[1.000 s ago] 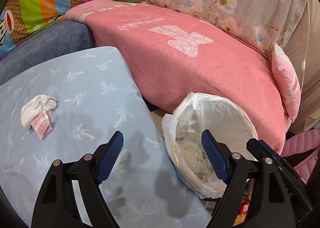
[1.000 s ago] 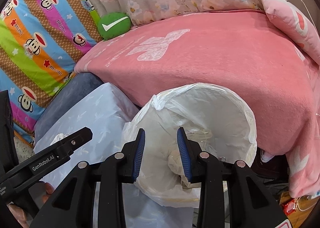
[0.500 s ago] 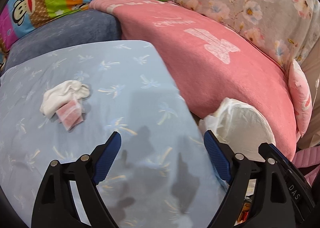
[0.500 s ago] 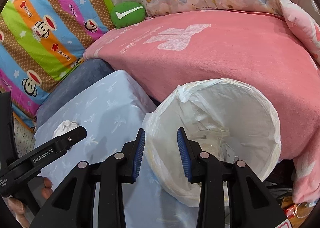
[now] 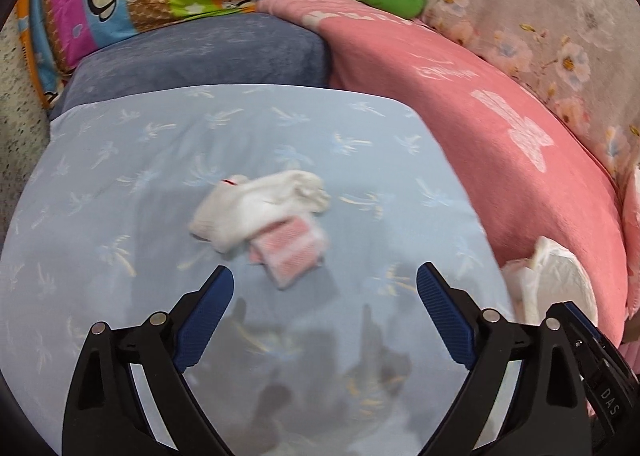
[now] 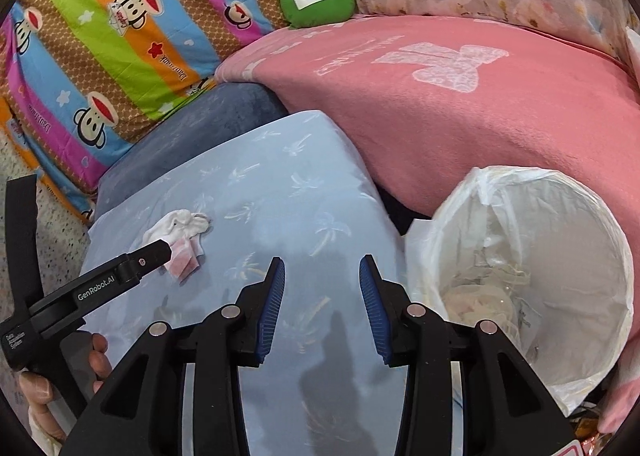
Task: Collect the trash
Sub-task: 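Move both tools back toward the white sock and pink cloth, then lower the left gripper onto the white sock and close it while the right gripper closes on the pink cloth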
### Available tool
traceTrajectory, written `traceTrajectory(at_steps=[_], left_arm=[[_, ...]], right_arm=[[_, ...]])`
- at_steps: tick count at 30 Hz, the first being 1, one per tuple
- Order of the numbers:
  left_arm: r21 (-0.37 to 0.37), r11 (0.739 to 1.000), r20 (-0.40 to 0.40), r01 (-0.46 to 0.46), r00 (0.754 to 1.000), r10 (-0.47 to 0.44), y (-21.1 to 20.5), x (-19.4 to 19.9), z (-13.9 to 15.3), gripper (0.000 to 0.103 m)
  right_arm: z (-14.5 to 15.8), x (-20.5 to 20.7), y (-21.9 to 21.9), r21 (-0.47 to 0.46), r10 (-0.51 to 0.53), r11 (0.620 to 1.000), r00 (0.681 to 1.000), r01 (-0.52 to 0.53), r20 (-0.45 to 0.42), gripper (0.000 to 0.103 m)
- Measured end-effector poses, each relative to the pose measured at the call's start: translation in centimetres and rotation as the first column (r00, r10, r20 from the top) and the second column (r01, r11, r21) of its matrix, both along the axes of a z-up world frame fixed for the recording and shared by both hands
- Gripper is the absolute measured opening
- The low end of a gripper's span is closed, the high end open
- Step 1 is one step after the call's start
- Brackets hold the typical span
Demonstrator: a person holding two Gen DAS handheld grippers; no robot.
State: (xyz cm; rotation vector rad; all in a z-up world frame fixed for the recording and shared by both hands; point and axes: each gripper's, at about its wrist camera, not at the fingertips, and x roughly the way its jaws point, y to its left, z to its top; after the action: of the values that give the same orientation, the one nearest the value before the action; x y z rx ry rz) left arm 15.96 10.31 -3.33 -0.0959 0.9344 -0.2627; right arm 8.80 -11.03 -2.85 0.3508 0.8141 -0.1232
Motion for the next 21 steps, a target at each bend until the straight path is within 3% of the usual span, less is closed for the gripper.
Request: traceTrajectory(at_steps=[13, 19, 21], left_arm=[[0.002, 0.997, -0.017, -0.075, 0.997, 0.075, 4.2, 3.4, -1.1, 0.089], [-0.047, 0.997, -0.053, -0.069, 0.996, 0.067, 4.7, 5.4, -2.0, 0.088], [-0.064, 0.996, -0.067, -0.055, 0.996, 0.051, 4.7, 5.9, -2.5, 0.083]], right_arm=[[-2.1, 5.6, 7.0, 0.022, 0.125, 0.992, 0.991, -0.124, -0.049, 0.039], [-3.5, 7.8, 9.1, 0.043, 0.162, 0.986, 0.984, -0.159, -0.078, 0.039], [-4.1, 8.5, 9.8, 0.061, 0.173, 0.984, 0.981, -0.168, -0.089, 0.039]])
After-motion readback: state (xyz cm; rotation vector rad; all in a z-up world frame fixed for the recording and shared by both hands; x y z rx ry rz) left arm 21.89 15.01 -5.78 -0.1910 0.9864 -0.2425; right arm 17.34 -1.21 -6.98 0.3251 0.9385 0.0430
